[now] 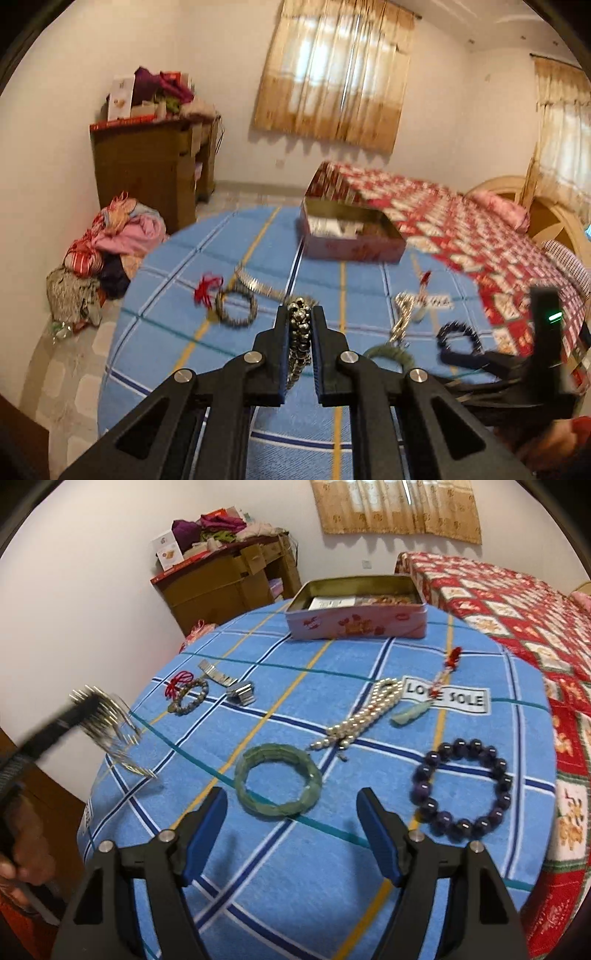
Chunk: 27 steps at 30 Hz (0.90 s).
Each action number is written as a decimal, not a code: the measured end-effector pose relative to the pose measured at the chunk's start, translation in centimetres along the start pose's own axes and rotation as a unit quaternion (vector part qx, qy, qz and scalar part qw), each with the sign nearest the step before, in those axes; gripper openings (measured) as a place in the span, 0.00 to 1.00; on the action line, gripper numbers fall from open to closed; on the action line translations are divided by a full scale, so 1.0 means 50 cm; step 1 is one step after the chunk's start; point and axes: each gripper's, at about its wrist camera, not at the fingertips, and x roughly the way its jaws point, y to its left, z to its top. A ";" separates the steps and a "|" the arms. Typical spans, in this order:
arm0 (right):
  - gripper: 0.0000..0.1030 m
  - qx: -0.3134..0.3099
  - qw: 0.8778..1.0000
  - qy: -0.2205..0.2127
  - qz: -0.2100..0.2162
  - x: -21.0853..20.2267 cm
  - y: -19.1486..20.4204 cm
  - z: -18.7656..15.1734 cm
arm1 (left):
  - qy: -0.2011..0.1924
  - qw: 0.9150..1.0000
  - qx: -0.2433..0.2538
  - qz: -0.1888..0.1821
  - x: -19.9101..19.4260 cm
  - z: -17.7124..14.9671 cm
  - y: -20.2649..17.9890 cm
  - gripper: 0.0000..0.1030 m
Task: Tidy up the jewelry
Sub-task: 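Lower the left tool and grasp the metallic bead necklace, then grasp the green jade bangle with the right tool while the left holds the necklace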
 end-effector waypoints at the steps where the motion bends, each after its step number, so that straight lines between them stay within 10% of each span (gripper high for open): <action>1: 0.75 -0.001 1.000 0.003 0.000 0.007 0.002 0.002 | -0.004 1.000 0.002 0.002 -0.004 0.005 -0.001 0.09; 11: 0.84 -0.049 0.997 0.047 -0.026 0.093 0.051 0.016 | -0.015 1.000 0.001 0.018 -0.016 0.022 0.009 0.09; 13: 0.77 -0.061 0.997 0.042 -0.038 0.094 0.055 0.013 | -0.011 1.000 -0.001 0.020 -0.014 0.020 0.012 0.09; 18: 0.22 -0.053 0.998 0.036 -0.028 0.082 0.034 0.014 | -0.007 1.000 -0.006 0.022 -0.008 0.021 0.014 0.09; 27: 0.19 -0.003 0.999 0.000 0.046 0.015 0.005 0.016 | 0.000 1.000 -0.008 0.019 0.002 0.018 0.010 0.09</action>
